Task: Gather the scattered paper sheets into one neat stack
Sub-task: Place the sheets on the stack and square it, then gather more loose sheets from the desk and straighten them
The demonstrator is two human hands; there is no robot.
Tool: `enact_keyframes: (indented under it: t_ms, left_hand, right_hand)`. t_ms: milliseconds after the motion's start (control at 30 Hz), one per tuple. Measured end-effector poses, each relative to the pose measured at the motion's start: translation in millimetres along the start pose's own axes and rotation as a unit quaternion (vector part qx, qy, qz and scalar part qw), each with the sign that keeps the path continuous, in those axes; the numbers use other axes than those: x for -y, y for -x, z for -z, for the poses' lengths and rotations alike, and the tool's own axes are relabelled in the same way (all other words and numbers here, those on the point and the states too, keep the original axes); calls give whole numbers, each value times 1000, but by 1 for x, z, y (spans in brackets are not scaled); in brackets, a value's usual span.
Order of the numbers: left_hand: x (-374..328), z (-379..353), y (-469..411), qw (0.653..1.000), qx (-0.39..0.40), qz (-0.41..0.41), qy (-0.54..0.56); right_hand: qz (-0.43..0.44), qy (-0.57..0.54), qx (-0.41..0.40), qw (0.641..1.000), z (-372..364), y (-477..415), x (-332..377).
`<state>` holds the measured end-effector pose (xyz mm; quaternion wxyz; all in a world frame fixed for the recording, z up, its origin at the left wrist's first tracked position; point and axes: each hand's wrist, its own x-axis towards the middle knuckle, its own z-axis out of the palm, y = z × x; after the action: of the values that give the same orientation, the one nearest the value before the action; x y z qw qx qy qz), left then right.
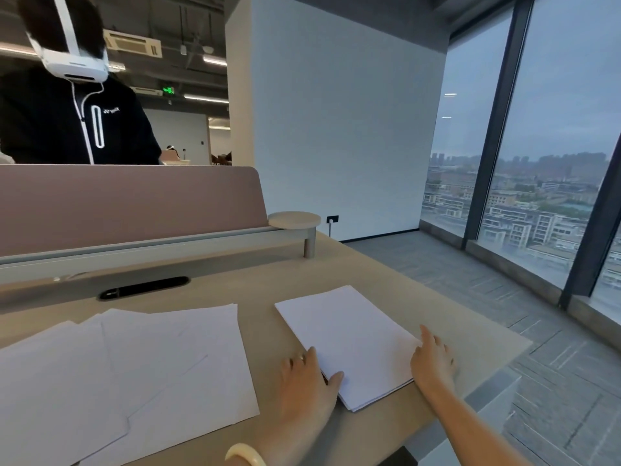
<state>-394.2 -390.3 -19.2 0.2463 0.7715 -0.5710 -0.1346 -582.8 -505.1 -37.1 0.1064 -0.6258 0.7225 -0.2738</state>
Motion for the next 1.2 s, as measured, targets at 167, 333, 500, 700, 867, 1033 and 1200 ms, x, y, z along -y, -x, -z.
enact_keyframes:
  t_ms: [167,333,500,700,867,1033,1200]
  left_hand:
    - [-4,-10,0,998,66,17,13]
    - [-2,-17,-4,996,84,13,-5]
    - [3,4,1,995,99,-1,25]
    - [61,72,7,999,-39,14,6]
    - [121,124,28,991,-112,64,-20]
    - [185,173,66,980,-163,102,-50]
    - [260,224,115,963,-185,183,-70]
  right_hand:
    - [3,-24,15,1000,-2,1,-1]
    - [2,-17,20,1000,-1,3,-1]
    - [6,-13,-6,1000,4,8,1]
    - [101,-54,-68,991,2,39,48]
    - [227,-108,-13,968,-21,101,141]
    - [317,-114,99,936,-54,180,223]
    - [362,-103,191,907,-89,251,282]
